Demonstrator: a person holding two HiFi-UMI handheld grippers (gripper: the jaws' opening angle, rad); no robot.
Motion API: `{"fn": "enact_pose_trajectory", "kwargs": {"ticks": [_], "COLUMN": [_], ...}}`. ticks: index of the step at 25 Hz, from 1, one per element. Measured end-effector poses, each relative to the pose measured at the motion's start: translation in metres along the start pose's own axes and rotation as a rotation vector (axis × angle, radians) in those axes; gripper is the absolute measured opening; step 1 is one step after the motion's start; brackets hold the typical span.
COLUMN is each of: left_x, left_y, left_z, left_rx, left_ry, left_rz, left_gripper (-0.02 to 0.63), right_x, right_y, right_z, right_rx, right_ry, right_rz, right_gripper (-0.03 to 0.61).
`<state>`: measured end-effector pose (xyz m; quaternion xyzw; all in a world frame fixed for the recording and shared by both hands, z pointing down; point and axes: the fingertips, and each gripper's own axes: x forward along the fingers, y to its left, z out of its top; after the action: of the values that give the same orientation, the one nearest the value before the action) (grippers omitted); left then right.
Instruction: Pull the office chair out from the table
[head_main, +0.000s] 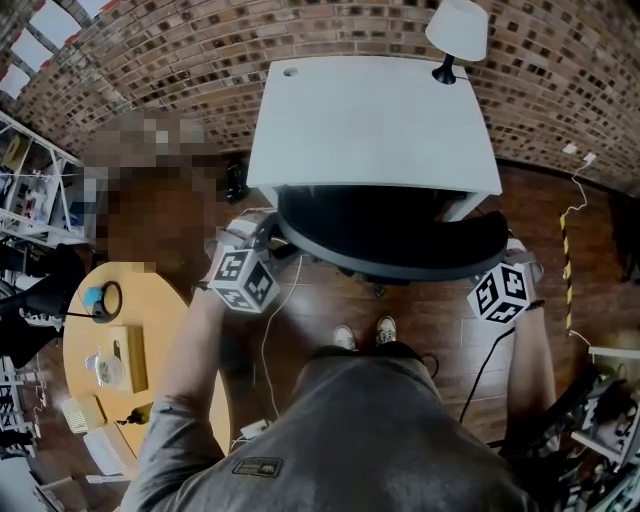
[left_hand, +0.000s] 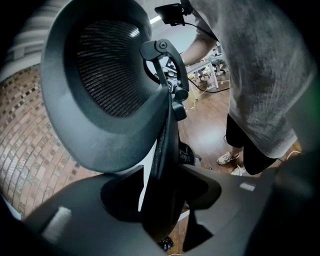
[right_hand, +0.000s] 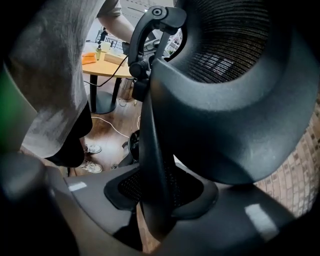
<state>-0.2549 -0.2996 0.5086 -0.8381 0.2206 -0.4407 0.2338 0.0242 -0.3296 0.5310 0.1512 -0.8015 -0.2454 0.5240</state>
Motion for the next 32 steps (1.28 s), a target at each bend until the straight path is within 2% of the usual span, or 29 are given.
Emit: {"fn": "enact_pose_trajectory", "kwargs": {"ticks": [8,18,32], "left_x": [-0.013,-0.026,-0.064], "left_y": [-0.017,-0.042,-0.103], "left_z": [0.009,0.017,0.042], "left_rx": [0.015,-0.018,-0.055], "left_ry": [-0.008,0.021,0.043], "left_rz": [0.008,0.004,0.021], "left_gripper": [0.198,0.202,0.204], "right_x": [-0.012,-0.03,-0.065], "right_y": [0.015,0.041,0.092], "right_z": [0.002,0.003,0.009], "right_rx": [-0.021,-0.075,-0.13], "right_ry": [0.005,-0.013,-0.058], "right_rz": [-0.003,0.007,0.023], "right_gripper": [0.156,0.129,0.121]}}
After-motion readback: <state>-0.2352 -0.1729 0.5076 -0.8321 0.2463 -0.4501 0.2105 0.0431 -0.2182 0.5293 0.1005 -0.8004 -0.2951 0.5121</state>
